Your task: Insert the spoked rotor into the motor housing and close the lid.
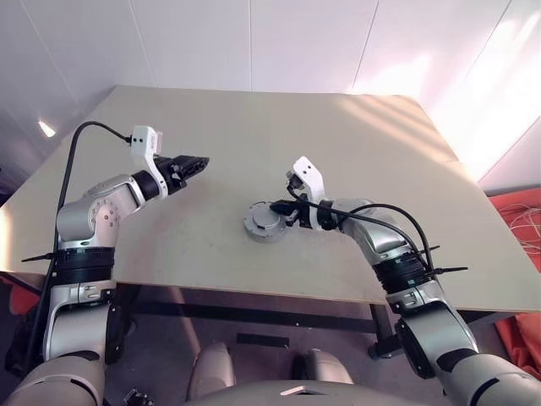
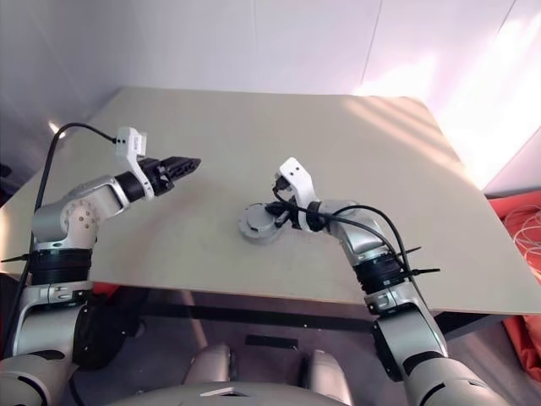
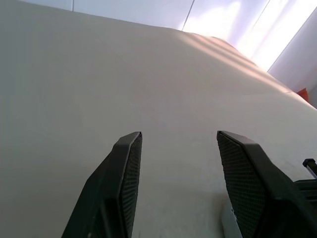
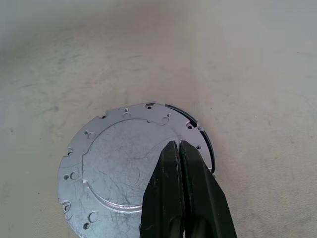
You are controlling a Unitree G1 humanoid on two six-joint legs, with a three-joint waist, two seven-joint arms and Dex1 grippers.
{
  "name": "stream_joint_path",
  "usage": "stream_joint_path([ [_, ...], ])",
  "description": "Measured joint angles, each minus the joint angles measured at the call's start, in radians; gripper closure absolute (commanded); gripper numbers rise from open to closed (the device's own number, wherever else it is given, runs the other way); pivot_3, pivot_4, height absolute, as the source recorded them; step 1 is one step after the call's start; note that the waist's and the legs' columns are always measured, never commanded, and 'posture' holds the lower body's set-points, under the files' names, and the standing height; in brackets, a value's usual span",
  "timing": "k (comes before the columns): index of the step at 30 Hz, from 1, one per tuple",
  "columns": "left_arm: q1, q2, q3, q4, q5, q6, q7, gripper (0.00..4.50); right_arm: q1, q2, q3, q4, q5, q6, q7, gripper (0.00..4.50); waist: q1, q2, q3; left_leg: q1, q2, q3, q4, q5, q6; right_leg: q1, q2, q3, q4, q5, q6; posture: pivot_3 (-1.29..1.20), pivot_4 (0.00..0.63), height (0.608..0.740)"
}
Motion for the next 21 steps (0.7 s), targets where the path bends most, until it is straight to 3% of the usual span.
stream_joint_path([
  [7,0.065,-0.173,-0.012,-0.002,-0.123,0.169,-0.001,1.92,0.047,0.011,-0.099,-0.196,0.150,-0.002,0.069,4.48,0.005,-0.002,0.001,-0.001,0.001,0.001,0.000,-0.001,0.001,0.000,0.000,-0.001,-0.001,0.000,0.000,0.00,0.000,0.740],
  [13,0.069,-0.175,-0.004,0.011,-0.150,0.201,0.001,1.92,0.075,-0.005,-0.117,-0.265,0.225,0.006,0.122,4.48,0.000,-0.002,0.000,0.001,0.000,0.000,0.000,0.000,0.001,0.001,0.000,-0.001,-0.001,0.000,0.000,0.00,0.000,0.740],
  [21,0.071,-0.137,0.000,0.022,-0.149,0.201,-0.001,1.92,0.096,0.018,-0.089,-0.126,0.189,-0.046,0.111,4.48,0.001,-0.002,0.000,0.000,0.000,0.000,0.000,0.000,0.001,0.001,0.000,-0.001,-0.001,0.000,0.000,0.00,0.000,0.740],
])
